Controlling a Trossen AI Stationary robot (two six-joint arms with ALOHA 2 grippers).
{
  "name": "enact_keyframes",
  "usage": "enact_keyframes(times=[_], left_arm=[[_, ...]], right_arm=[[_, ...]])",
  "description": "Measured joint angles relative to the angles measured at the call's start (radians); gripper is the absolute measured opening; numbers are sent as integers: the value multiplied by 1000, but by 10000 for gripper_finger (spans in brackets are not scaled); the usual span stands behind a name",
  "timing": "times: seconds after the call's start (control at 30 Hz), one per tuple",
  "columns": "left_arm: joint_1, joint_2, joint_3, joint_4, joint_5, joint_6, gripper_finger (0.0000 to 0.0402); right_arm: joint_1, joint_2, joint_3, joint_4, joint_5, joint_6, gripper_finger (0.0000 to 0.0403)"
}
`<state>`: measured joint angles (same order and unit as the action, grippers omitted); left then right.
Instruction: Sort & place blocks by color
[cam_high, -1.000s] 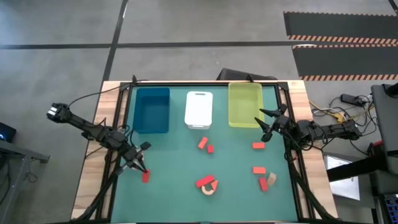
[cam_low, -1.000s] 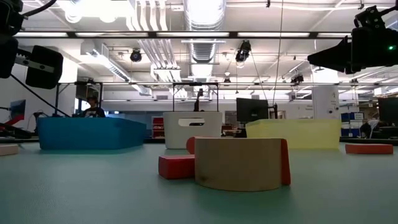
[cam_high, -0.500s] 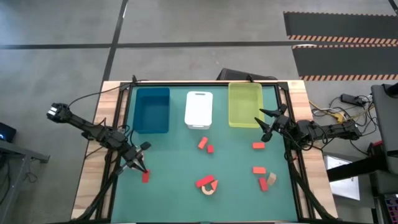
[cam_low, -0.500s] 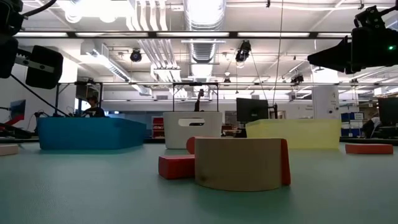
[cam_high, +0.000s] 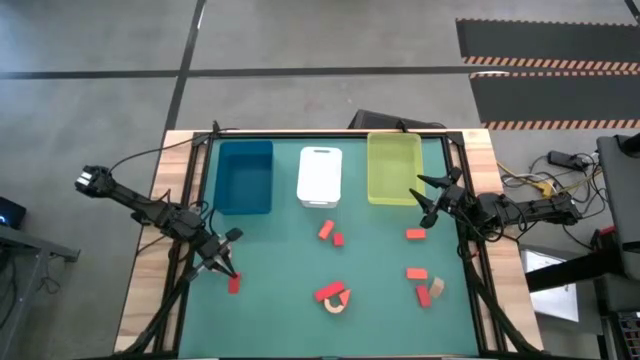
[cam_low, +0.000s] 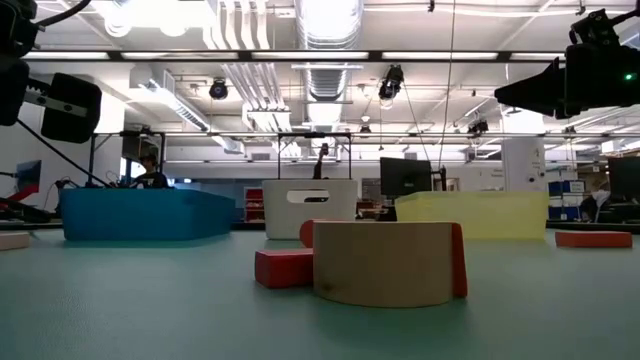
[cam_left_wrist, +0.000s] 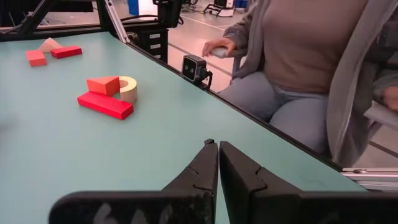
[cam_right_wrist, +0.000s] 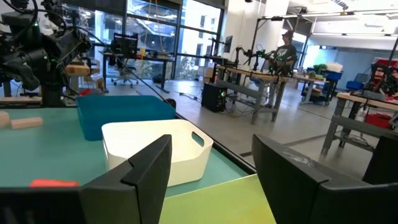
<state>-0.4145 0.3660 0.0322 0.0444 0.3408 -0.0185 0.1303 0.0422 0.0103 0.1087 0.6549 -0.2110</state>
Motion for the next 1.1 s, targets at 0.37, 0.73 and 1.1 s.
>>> enact_keyframes(times=[0.37, 0.73, 1.1], left_arm=[[1, 0, 0, 87, -16, 342, 0], [2, 0, 0, 394, -17, 419, 0], [2, 0, 0, 403, -18, 419, 0]], right_arm=[[0, 0, 0, 0, 0, 1, 215], [0, 0, 0, 0, 0, 0, 215], [0, 0, 0, 0, 0, -24, 215]])
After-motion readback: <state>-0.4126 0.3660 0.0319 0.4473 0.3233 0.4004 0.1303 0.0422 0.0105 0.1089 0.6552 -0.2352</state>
